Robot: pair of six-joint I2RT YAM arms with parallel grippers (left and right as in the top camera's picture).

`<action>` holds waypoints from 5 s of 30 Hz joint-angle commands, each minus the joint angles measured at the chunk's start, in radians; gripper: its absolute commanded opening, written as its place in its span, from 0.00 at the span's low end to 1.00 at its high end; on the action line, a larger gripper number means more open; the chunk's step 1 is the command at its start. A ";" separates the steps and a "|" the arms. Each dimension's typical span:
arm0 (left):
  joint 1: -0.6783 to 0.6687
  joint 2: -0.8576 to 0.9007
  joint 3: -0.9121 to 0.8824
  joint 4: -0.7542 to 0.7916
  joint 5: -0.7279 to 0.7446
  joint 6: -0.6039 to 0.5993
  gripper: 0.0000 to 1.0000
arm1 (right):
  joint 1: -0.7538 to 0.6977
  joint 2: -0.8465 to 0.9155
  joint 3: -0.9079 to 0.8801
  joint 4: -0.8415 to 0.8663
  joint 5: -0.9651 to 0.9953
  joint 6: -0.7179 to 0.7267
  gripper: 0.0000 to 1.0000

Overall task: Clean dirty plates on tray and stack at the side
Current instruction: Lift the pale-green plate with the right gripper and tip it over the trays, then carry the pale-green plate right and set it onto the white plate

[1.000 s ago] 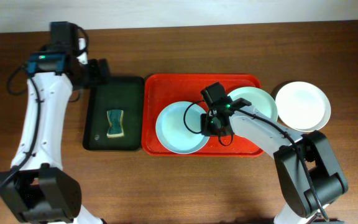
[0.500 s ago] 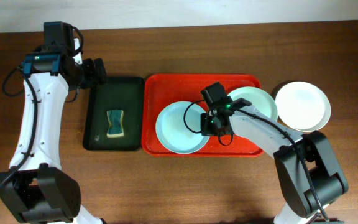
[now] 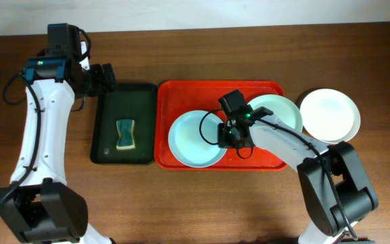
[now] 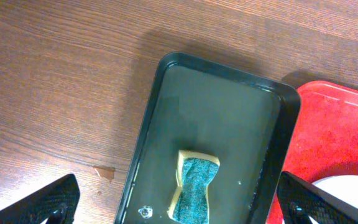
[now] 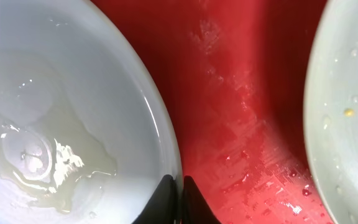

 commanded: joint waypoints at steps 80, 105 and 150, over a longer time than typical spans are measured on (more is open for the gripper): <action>-0.002 -0.006 0.011 -0.002 -0.007 -0.006 0.99 | 0.144 -0.042 0.251 0.194 0.155 0.169 0.04; -0.002 -0.006 0.011 -0.002 -0.007 -0.006 0.99 | 0.392 -0.011 0.255 0.830 0.757 -0.644 0.04; -0.002 -0.006 0.011 -0.002 -0.007 -0.006 0.99 | 0.023 -0.012 0.255 0.370 0.088 0.009 0.04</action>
